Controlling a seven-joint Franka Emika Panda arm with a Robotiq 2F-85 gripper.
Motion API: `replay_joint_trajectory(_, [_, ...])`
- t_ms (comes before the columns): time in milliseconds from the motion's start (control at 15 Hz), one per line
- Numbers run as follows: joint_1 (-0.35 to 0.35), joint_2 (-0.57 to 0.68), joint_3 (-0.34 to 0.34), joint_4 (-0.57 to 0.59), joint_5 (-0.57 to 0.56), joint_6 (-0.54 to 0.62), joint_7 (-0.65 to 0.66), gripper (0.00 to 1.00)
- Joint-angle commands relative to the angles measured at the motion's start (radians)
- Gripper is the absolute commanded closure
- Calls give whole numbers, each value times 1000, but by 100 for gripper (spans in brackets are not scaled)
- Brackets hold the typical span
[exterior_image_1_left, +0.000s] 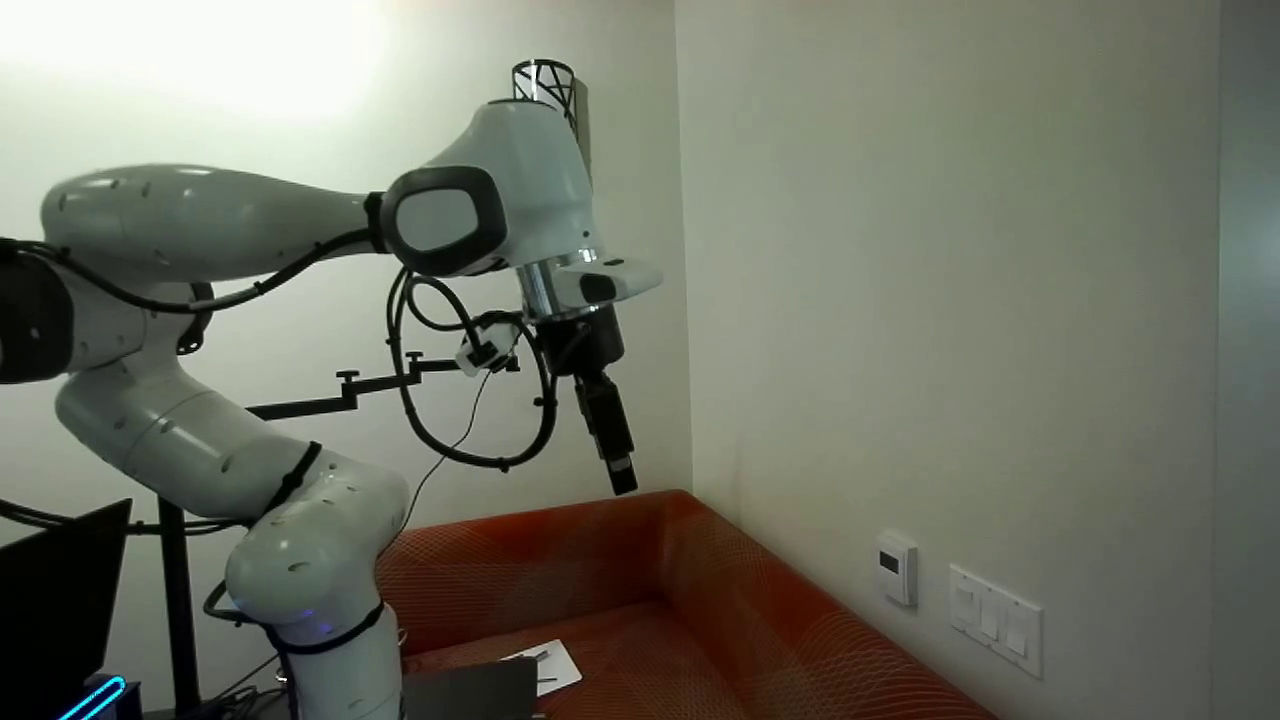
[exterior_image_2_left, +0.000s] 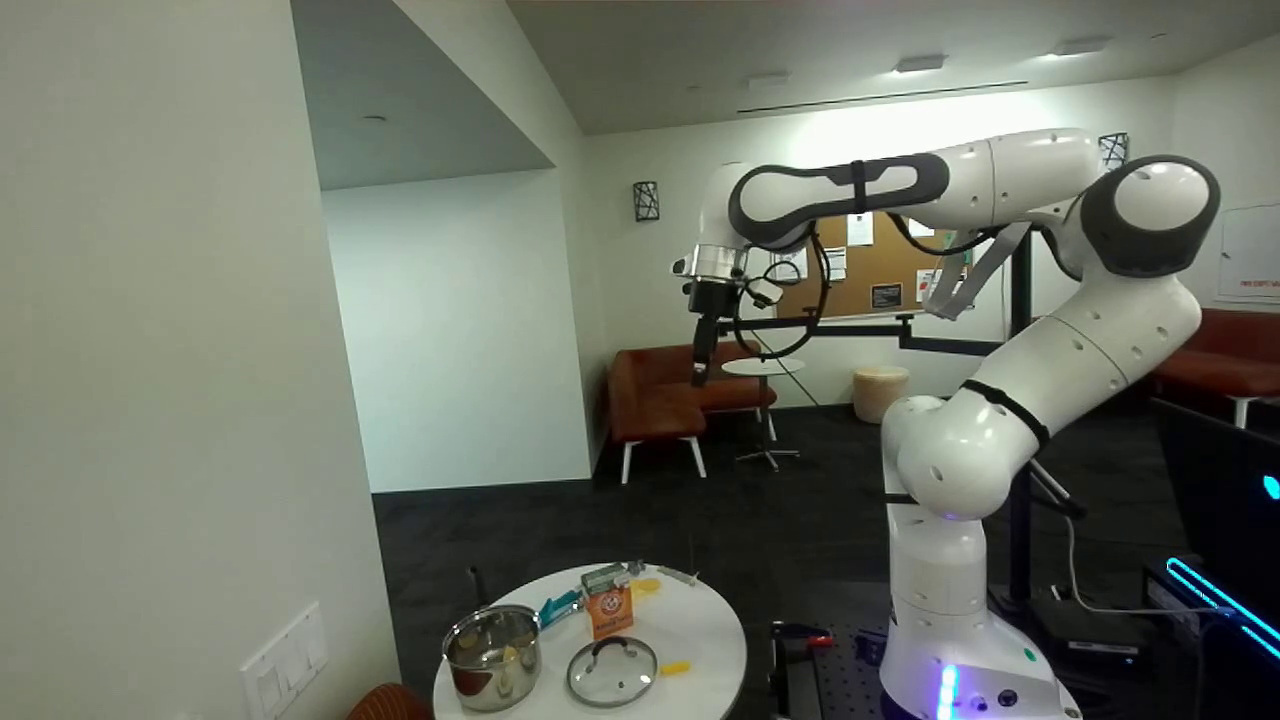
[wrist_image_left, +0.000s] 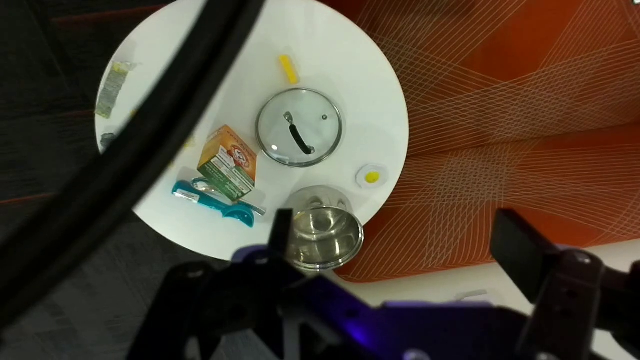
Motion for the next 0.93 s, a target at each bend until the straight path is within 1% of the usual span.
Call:
replay_joint_trajectory(0, [7,73,-15,45,-11,21,-39,0])
replay_joint_trajectory(267, [11,141,-31,83,-10,35,-81,0])
replay_joint_trajectory(867, [11,307,-49,208,-27,26,-237,0])
